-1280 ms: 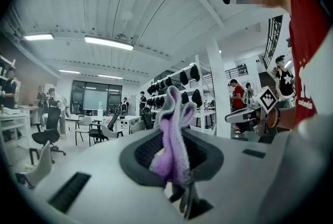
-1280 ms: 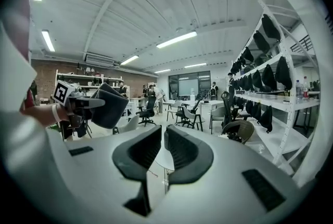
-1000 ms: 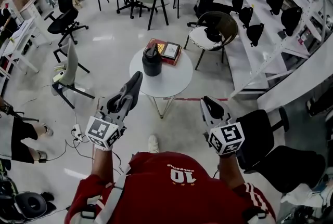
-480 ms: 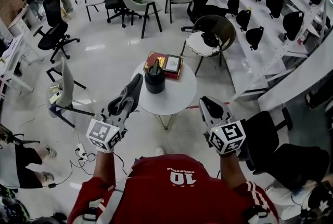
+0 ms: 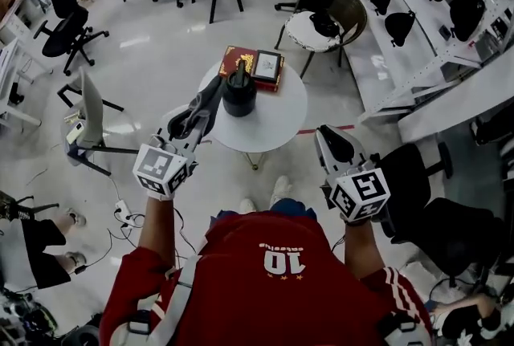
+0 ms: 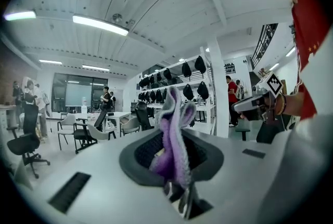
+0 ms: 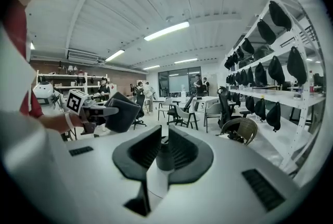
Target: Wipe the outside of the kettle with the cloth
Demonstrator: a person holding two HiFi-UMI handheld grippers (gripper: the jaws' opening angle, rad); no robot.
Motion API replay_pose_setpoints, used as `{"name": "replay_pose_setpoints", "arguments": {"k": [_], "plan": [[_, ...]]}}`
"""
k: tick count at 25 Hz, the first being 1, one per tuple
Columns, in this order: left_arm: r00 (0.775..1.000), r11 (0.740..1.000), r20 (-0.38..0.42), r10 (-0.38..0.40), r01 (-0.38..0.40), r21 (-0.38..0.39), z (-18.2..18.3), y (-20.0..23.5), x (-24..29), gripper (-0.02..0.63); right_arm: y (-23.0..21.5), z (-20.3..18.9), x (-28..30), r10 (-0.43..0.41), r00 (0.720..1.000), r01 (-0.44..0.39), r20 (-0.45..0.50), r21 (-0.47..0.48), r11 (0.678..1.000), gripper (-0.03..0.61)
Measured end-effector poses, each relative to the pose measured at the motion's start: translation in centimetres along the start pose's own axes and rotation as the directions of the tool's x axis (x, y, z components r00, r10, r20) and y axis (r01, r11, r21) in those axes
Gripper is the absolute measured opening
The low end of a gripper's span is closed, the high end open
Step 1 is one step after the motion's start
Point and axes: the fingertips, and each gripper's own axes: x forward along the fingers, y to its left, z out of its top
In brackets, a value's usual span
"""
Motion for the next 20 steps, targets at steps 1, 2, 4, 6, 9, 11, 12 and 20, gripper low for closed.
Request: {"name": "replay_pose_setpoints", "arguments": {"k": [1, 2, 4, 6, 9, 11, 12, 20], "plan": [[1.000, 1.000, -0.009, -0.003, 0.003, 0.002, -0.3, 0.3, 0.6, 0.063, -0.3, -0.2, 0.4, 0.000, 1.000, 0.000, -0.005, 0.005, 1.000, 0.052], [1.000, 1.000, -0.018, -0.006, 0.006, 0.003, -0.5, 0.5, 1.3, 0.063, -0.7, -0.4, 0.7, 0.001, 1.000, -0.001, -0.010, 0.011, 1.000, 0.052], [0.999, 1.000, -0.033, -0.010, 0.010, 0.008, -0.7, 1.0, 2.7, 0.063, -1.5, -0.6, 1.4, 0.007, 1.000, -0.007, -0.017, 0.023, 1.000, 0.052], [0.999, 1.000, -0.049, -0.011, 0.011, 0.014, -1.0, 1.6, 4.2, 0.063, -2.3, -0.8, 2.2, 0.017, 1.000, -0.016, -0.019, 0.035, 0.999, 0.052], [0.996, 0.999, -0.088, -0.005, 0.009, 0.052, -1.8, 2.6, 6.6, 0.063, -3.0, -0.9, 3.8, 0.046, 0.999, -0.045, -0.020, 0.041, 0.998, 0.052], [0.993, 0.995, -0.119, 0.002, 0.010, 0.096, -2.5, 3.2, 8.4, 0.063, -3.5, -0.9, 4.9, 0.068, 0.997, -0.067, -0.021, 0.039, 0.997, 0.052], [0.990, 0.993, -0.139, 0.008, 0.009, 0.117, -2.9, 3.5, 9.4, 0.063, -3.8, -0.9, 5.4, 0.079, 0.997, -0.078, -0.023, 0.038, 0.996, 0.052], [0.954, 0.968, -0.297, 0.027, 0.049, 0.248, -7.6, 5.5, 16.6, 0.063, -6.8, -1.0, 9.1, 0.125, 0.992, -0.123, -0.031, 0.059, 0.991, 0.052]]}}
